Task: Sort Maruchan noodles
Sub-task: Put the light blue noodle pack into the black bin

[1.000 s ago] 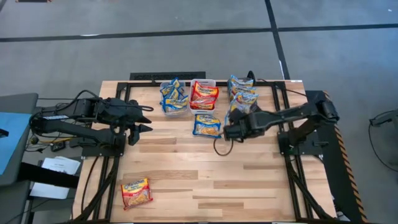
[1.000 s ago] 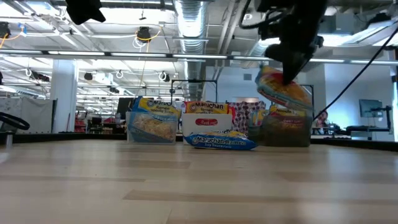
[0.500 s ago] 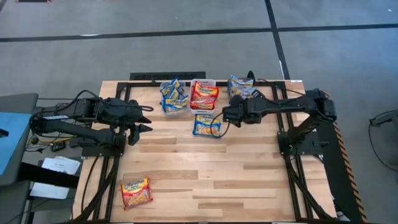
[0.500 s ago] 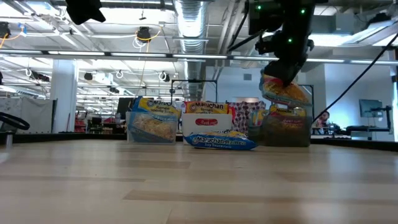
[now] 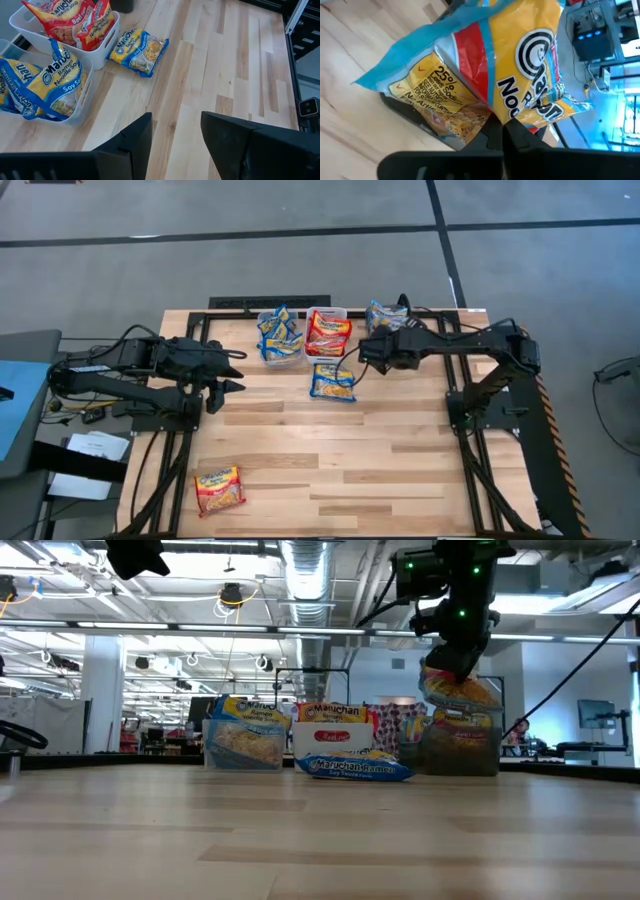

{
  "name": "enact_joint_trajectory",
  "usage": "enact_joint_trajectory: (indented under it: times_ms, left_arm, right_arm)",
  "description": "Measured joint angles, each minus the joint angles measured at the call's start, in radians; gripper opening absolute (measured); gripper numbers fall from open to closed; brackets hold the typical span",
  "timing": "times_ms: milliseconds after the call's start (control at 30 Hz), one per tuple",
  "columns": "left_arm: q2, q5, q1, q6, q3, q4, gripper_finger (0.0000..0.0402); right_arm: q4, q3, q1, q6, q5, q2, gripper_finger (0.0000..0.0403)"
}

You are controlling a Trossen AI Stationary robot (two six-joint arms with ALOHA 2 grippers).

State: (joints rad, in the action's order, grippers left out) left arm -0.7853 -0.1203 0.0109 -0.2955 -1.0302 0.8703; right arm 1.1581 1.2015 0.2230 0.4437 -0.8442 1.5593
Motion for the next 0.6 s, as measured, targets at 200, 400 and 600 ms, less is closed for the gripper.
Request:
enact_joint_trajectory:
  times_ms: [200, 400, 600]
  left_arm:
    - [0.0, 0.0, 0.0, 0.0, 0.0, 0.0, 0.0155]
    - [0.0, 0.0, 0.0, 0.0, 0.0, 0.0, 0.0155]
    - [0.0, 0.0, 0.0, 0.0, 0.0, 0.0, 0.0155]
  right_arm:
    - [-0.018, 0.0, -0.007, -0.071, 0.012, 0.0, 0.0004]
    - [-0.02, 0.0, -0.005, -0.079, 0.037, 0.0, 0.0004]
    - [-0.081, -0.054, 0.018, -0.079, 0.067, 0.0, 0.0004]
